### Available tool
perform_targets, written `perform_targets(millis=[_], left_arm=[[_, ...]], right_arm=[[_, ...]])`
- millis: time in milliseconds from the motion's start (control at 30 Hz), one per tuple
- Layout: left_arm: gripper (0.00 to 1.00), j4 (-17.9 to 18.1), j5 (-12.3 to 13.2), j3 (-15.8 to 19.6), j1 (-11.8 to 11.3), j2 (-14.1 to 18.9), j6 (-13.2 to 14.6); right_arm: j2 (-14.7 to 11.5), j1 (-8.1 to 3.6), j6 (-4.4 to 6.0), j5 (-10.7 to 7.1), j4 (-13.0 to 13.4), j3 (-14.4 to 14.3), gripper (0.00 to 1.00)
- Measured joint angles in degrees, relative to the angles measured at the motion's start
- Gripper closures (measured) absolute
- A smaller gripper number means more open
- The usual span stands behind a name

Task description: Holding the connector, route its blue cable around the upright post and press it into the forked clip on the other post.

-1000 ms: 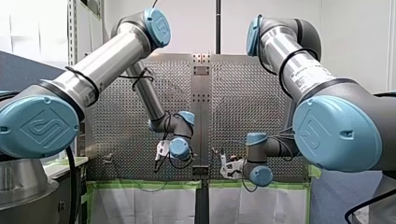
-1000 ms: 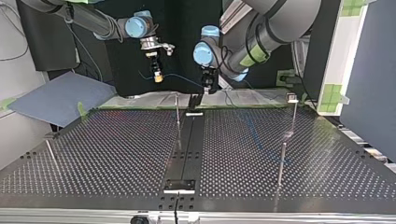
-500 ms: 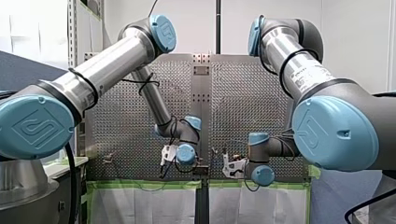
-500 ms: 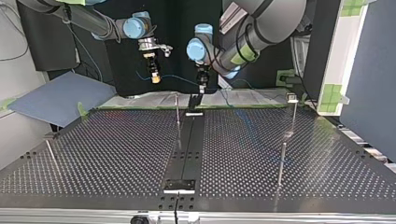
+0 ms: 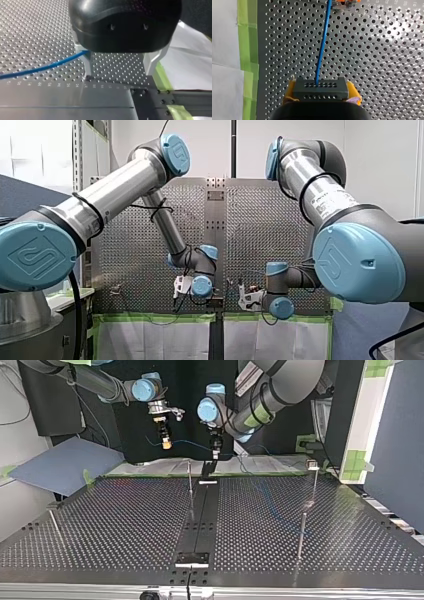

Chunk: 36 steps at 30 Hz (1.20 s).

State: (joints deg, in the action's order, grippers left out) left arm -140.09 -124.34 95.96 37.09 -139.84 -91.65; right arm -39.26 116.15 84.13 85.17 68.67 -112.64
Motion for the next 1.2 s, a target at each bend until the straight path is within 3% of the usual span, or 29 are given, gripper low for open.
perform_targets(millis=[467, 800, 867, 900, 933, 967, 1000, 1033, 1200], left_arm=[[0.01, 0.88, 2.11, -0.01, 1.11, -3.87, -0.29], [0.01, 1.97, 2.43, -0.32, 1.19, -4.5, -3.07], [0.38, 2.64, 2.29, -0.34, 1.26, -4.5, -3.64], [0.38, 2.94, 2.17, -0.34, 1.29, -4.5, -3.8], [0.53, 3.26, 1.99, -0.34, 1.31, -4.49, -3.93], [0.61, 3.74, 1.75, -0.34, 1.33, -4.5, -4.05], [0.61, 4.09, 1.61, -0.35, 1.35, -4.5, -4.11], [0.97, 4.39, 1.5, -0.35, 1.35, -4.5, -4.15], [1.0, 5.16, 1.46, -0.35, 1.35, -4.51, -4.36]], right_arm=[[0.0, 0.03, 0.03, -0.06, -0.01, 0.0, 1.0], [0.0, 0.0, 0.0, 0.07, 0.24, 0.09, 1.0], [0.0, 0.0, 0.0, 0.1, 0.32, 0.13, 1.0], [0.0, 0.0, 0.0, 0.14, 0.36, 0.16, 1.0], [0.0, 0.01, 0.0, 0.17, 0.39, 0.17, 1.0], [0.0, 0.0, 0.0, 0.2, 0.4, 0.18, 1.0], [0.0, 0.0, 0.0, 0.26, 0.43, 0.21, 1.0], [0.0, 0.0, 0.0, 0.34, 0.45, 0.22, 1.0], [0.0, -0.19, -0.04, 1.14, 0.5, 0.25, 1.0]])
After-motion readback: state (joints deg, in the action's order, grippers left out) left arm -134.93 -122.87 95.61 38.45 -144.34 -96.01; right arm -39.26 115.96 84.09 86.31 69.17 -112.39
